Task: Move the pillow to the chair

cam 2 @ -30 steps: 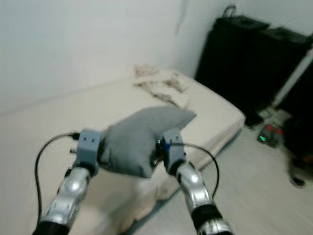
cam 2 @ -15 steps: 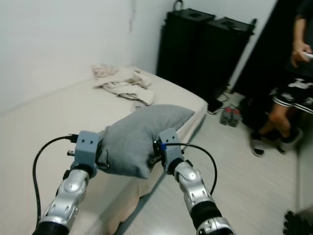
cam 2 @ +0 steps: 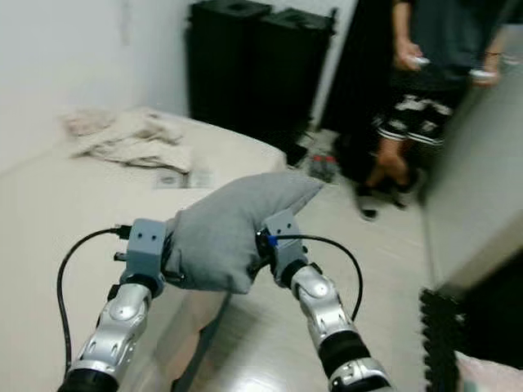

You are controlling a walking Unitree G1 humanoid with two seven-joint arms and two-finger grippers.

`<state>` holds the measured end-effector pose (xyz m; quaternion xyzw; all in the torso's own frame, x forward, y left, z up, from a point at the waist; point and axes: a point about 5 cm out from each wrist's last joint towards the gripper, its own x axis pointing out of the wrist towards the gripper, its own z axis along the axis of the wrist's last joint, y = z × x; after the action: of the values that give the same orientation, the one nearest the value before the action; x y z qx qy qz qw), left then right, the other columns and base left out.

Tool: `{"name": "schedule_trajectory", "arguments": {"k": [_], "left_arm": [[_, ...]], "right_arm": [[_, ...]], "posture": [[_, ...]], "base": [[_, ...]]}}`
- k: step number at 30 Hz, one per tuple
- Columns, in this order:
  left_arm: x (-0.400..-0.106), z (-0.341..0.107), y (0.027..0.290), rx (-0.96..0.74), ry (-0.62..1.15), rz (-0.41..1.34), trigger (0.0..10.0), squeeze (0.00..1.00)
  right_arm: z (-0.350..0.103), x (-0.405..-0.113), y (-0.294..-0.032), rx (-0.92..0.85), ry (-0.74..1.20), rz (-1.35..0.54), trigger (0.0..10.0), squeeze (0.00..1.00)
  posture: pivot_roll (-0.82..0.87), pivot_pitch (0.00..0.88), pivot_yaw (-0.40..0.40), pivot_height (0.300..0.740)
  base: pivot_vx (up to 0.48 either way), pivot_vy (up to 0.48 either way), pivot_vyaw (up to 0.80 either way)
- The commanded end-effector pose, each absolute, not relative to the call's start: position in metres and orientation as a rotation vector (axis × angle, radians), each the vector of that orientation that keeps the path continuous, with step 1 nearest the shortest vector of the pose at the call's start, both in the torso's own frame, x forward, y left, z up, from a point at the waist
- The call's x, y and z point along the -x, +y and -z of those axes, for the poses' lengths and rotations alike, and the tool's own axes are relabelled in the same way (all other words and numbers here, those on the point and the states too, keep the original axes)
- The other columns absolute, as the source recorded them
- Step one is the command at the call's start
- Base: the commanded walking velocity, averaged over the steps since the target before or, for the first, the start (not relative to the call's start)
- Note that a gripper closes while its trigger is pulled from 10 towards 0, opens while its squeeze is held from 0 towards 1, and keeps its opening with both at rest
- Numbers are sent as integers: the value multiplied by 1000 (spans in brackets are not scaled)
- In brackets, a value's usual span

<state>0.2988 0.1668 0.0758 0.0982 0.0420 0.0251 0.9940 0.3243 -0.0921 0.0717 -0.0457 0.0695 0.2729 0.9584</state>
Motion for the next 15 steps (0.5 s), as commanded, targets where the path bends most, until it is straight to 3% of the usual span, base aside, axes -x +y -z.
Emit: {"name": "schedule_trajectory", "arguments": {"k": [1, 15], "left_arm": [[-301, -75, 162, -180, 91, -31, 10000, 0], [-308, -76, 158, -260, 94, 85, 10000, 0]], "right_arm": [[-73, -327, -98, 86, 141, -523, 10000, 0], [-58, -323, -105, 53, 192, -429, 10000, 0]], "posture": [[-15, 51, -104, 740], [18, 48, -14, 740]], "base": [[0, 0, -800], [0, 0, -800]]}}
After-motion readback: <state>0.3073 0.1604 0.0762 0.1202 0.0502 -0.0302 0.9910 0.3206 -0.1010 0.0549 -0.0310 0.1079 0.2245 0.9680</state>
